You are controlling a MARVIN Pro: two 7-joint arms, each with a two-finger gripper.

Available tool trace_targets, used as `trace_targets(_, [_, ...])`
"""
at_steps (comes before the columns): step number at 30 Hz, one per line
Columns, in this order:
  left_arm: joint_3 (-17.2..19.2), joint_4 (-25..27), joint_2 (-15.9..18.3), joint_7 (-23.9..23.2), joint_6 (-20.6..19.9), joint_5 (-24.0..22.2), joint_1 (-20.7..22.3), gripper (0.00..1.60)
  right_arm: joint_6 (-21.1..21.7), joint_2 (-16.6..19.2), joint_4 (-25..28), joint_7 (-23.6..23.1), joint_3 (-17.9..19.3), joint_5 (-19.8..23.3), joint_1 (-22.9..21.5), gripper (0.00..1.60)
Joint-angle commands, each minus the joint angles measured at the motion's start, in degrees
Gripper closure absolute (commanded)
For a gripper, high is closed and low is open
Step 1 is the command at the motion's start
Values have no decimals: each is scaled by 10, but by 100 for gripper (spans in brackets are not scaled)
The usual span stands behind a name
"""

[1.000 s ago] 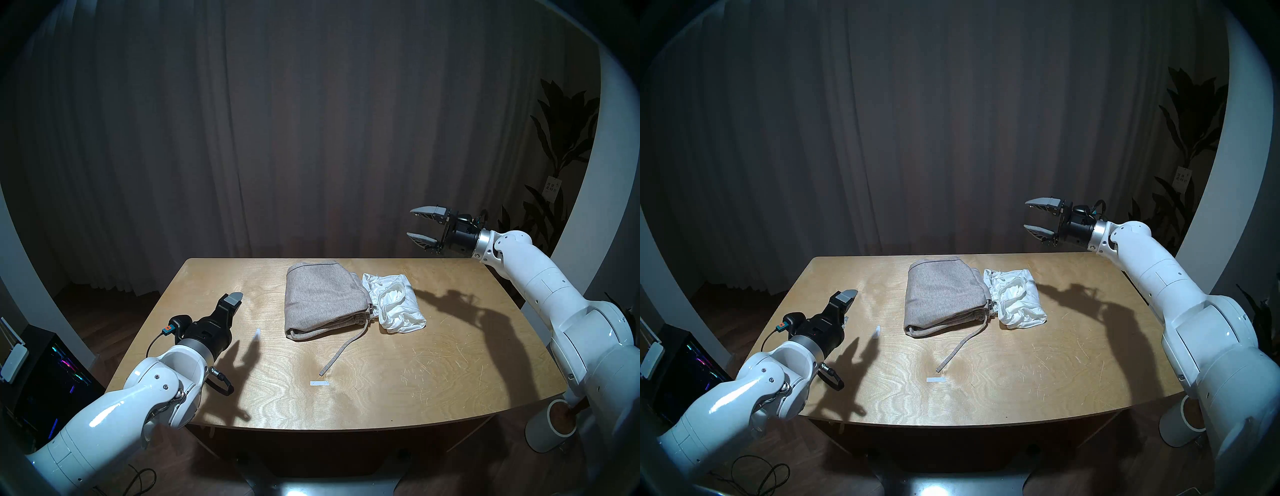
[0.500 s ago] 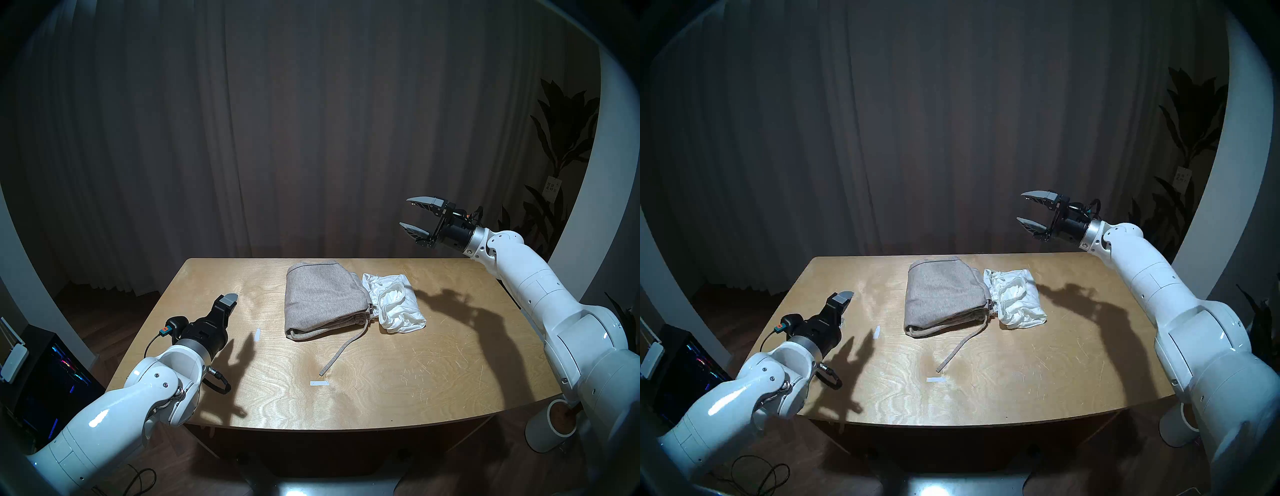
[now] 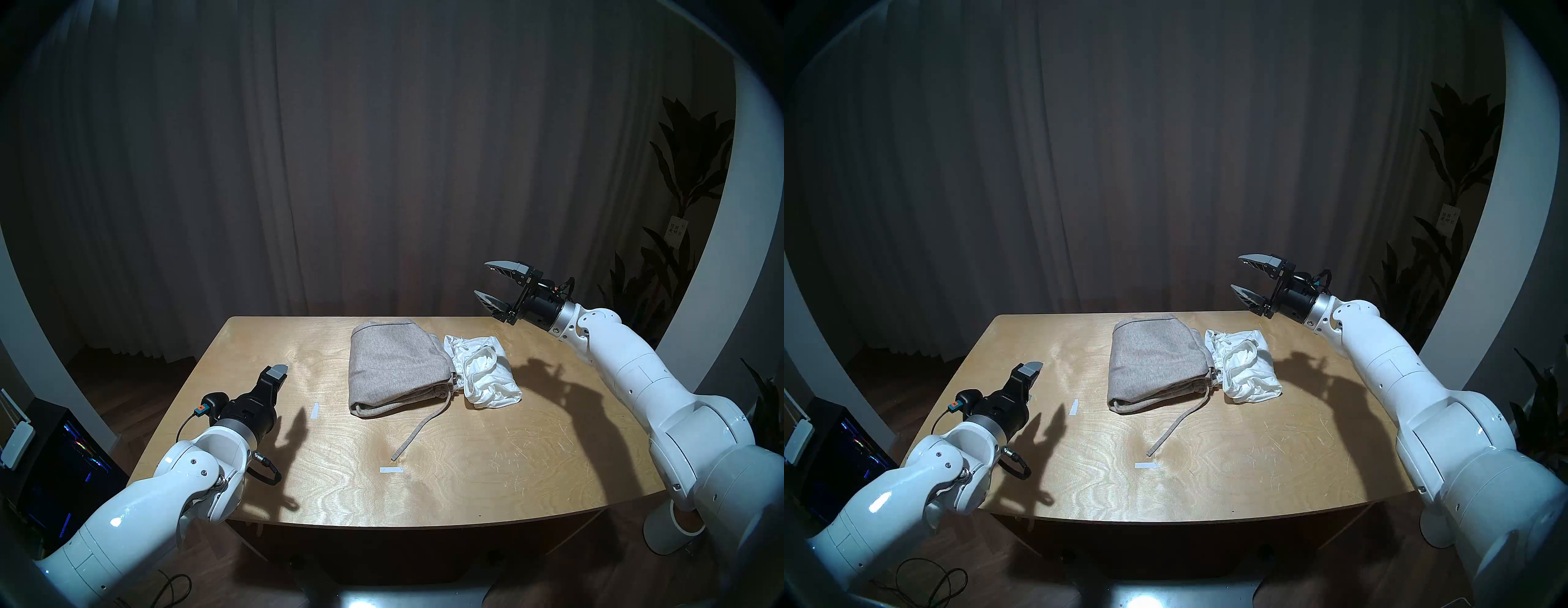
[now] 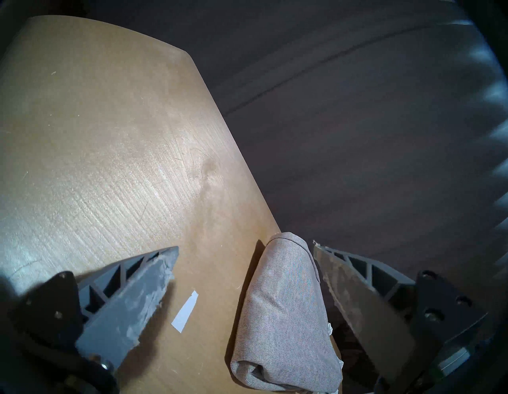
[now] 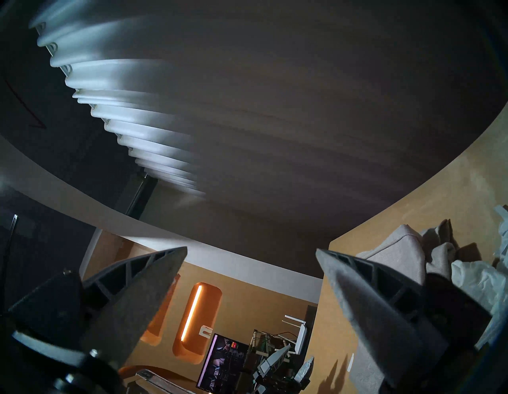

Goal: Fold pants twice and stack them

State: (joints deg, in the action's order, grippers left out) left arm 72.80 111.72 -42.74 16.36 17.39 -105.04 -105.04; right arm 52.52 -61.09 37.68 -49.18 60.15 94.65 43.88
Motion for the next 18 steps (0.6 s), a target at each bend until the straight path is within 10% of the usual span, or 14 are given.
trace_targets(1, [5, 1, -1, -2, 0, 0, 9, 0, -8, -29, 16, -5, 13, 21, 4, 0])
trace_targets(18, [6, -11, -11, -1, 1, 0, 17, 0, 24, -58, 147, -40, -59, -50, -44, 0])
